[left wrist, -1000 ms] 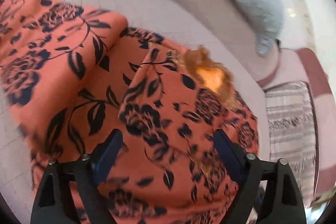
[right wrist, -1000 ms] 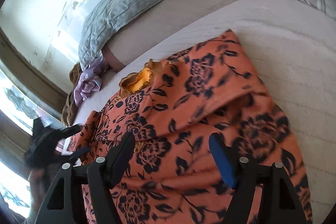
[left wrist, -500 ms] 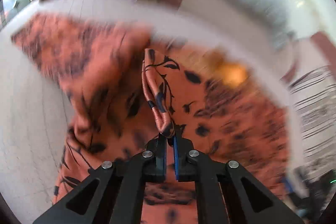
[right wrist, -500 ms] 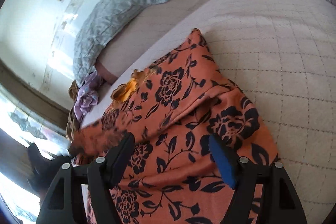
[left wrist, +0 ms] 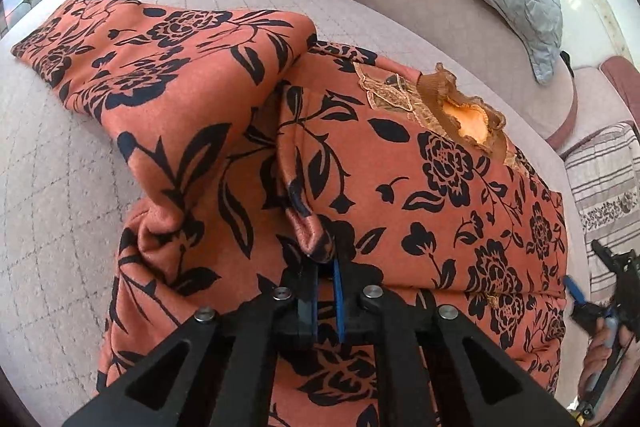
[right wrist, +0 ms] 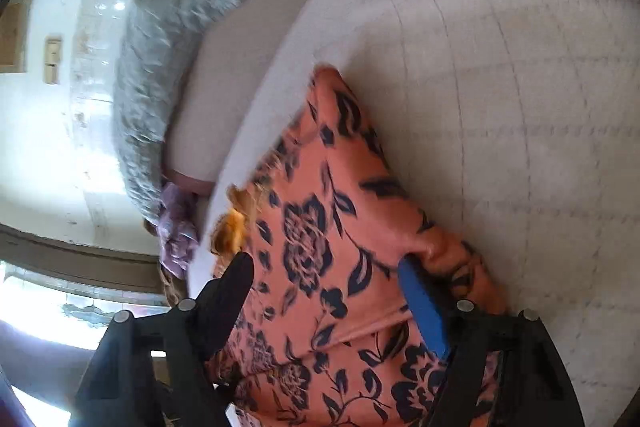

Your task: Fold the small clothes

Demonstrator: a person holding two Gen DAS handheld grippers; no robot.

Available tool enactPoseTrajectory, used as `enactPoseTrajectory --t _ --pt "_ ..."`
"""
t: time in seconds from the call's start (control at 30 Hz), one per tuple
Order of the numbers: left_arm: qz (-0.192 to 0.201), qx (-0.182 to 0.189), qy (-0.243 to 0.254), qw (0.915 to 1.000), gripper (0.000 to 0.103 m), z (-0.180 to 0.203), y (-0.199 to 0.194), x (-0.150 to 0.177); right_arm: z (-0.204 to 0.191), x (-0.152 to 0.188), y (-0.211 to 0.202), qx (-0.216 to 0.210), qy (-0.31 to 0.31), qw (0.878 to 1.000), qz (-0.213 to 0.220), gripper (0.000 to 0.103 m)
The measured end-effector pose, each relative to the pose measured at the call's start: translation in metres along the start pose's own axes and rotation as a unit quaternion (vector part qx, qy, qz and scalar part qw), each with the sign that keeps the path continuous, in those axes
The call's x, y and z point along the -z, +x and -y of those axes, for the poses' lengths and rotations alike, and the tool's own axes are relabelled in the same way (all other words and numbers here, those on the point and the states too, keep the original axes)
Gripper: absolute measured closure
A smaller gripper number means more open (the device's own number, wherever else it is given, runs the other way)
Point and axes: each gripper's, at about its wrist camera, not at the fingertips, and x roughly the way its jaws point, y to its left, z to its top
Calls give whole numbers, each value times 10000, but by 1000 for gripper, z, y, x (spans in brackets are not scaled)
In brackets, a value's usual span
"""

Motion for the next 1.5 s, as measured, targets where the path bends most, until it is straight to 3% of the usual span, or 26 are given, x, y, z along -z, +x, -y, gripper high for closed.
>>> enactPoseTrajectory --t 0.13,0.17,0.27,0.37,0.4,0.43,0.47,0.57,0.6,0.67,0.7,0.73,0.77,0.8,0.83,0.87,0.9,0.93,1.0,1.03,1.13,1.2,1.27,1.3,1.4,1.5 --pt "69 75 101 9999 95 0 0 0 -30 -2 -23 361 -883 9949 321 23" --pt "89 63 135 9998 95 1 0 0 -35 -5 -22 699 -1114 9906 366 23" --pt "116 80 164 9998 95 1 1 1 -32 -22 5 1317 -1458 9805 62 28" --pt "130 159 193 9996 94 -1 1 1 -28 -30 32 1759 -1821 9670 -283 41" --pt "142 180 223 9995 94 -1 1 1 -32 -30 34 1805 -1976 9631 -278 63" --pt "153 194 258 9994 94 -1 2 1 -36 -30 36 1767 -2091 9612 -341 93" --pt "184 208 285 9992 94 -1 2 1 -41 -28 37 1795 -2188 9584 -373 94" --pt "250 172 375 9988 94 -1 1 3 -37 -24 44 2215 -2322 9467 -279 91" --pt "269 165 428 9986 94 0 1 4 -38 -21 42 2196 -2300 9478 -233 84" --pt "285 195 465 9983 94 -1 1 4 -45 -25 33 1934 -2100 9584 -26 82" --pt "290 203 466 9983 94 -1 2 4 -49 -27 25 1780 -2023 9629 140 71" --pt "302 208 468 9982 94 -1 2 4 -54 -32 23 1722 -1973 9646 293 38" --pt "314 208 466 9982 94 -1 2 4 -57 -36 24 1719 -1952 9649 351 19" --pt "331 206 466 9982 94 -1 2 4 -60 -42 31 1742 -1965 9642 356 14" --pt "340 206 469 9981 94 -1 2 4 -61 -46 40 1832 -2001 9620 303 19" --pt "347 211 472 9981 94 -1 2 4 -61 -52 50 1901 -2023 9605 189 31" --pt "359 220 480 9980 94 -1 2 4 -58 -58 63 1967 -2015 9595 16 90" --pt "375 220 503 9978 94 -1 2 4 -54 -61 73 2093 -2002 9571 -121 91" --pt "387 204 526 9977 94 -1 1 4 -53 -61 77 2192 -1925 9565 -43 91" --pt "375 194 523 9977 94 0 1 4 -55 -60 75 2246 -1881 9561 85 83" --pt "290 289 432 9982 92 -3 -1 1 -74 -44 55 2879 -1998 9331 807 69" --pt "105 503 279 9983 79 -6 -5 -3 -90 -22 44 2696 -2217 9324 939 63" --pt "27 718 26 9974 65 -13 -19 -7 -110 11 37 2245 -2564 9359 896 36" --pt "152 853 -83 9962 56 -19 -32 -9 -114 23 36 2008 -2631 9397 862 24" --pt "807 1352 -351 9869 36 -51 -80 -19 -114 65 42 1687 -2841 9423 544 24" --pt "1427 1530 -1105 9716 34 -116 -110 -44 -97 90 56 1794 -2997 9363 353 24"
